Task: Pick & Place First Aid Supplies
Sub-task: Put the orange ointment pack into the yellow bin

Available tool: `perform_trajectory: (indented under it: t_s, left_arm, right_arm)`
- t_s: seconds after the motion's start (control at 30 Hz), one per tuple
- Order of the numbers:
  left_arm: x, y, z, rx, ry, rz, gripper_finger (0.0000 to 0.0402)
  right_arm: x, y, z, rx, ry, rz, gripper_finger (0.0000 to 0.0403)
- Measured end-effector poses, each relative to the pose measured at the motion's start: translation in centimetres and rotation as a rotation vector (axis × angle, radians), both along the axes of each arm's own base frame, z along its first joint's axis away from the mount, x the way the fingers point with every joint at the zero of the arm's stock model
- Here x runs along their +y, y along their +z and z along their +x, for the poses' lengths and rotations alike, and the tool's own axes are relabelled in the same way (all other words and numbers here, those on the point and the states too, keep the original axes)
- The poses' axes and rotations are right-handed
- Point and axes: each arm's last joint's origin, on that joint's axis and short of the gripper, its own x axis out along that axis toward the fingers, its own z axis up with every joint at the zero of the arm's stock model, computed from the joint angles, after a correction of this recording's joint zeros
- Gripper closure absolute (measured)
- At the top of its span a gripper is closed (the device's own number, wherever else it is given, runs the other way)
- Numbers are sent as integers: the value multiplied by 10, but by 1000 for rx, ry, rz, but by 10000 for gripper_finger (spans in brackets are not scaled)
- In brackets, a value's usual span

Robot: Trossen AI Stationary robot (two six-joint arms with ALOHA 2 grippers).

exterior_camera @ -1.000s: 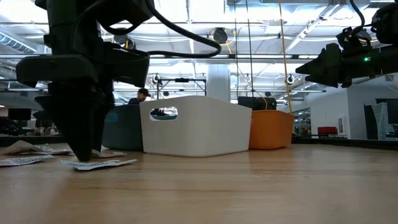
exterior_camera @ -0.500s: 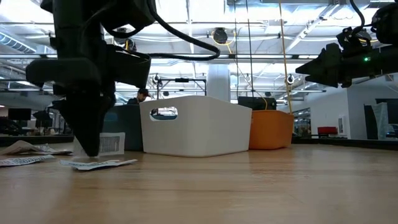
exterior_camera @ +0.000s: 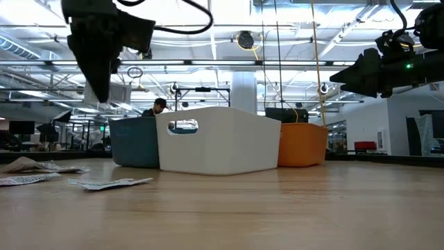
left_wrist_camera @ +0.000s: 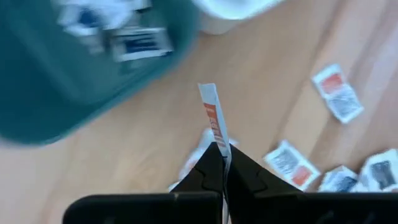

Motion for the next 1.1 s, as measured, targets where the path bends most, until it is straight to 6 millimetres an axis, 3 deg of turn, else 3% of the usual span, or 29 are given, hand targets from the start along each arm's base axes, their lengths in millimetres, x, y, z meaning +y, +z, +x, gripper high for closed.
perform_trajectory:
  t_s: [0.27, 0.43, 0.67, 1.1]
  left_arm:
    - [41, 15, -23, 82, 128, 26, 401]
    - [66, 19, -19, 85, 177, -4, 401]
    - [116, 27, 17, 93, 215, 6, 401]
    - [226, 44, 115, -12, 232, 7, 401]
  right_arm:
    - [0, 0, 0, 0, 0, 0, 26]
    - [0, 0, 0, 0, 0, 0, 26]
    - [0, 0, 0, 0, 0, 0, 26]
    - [0, 0, 0, -1, 0, 0, 26]
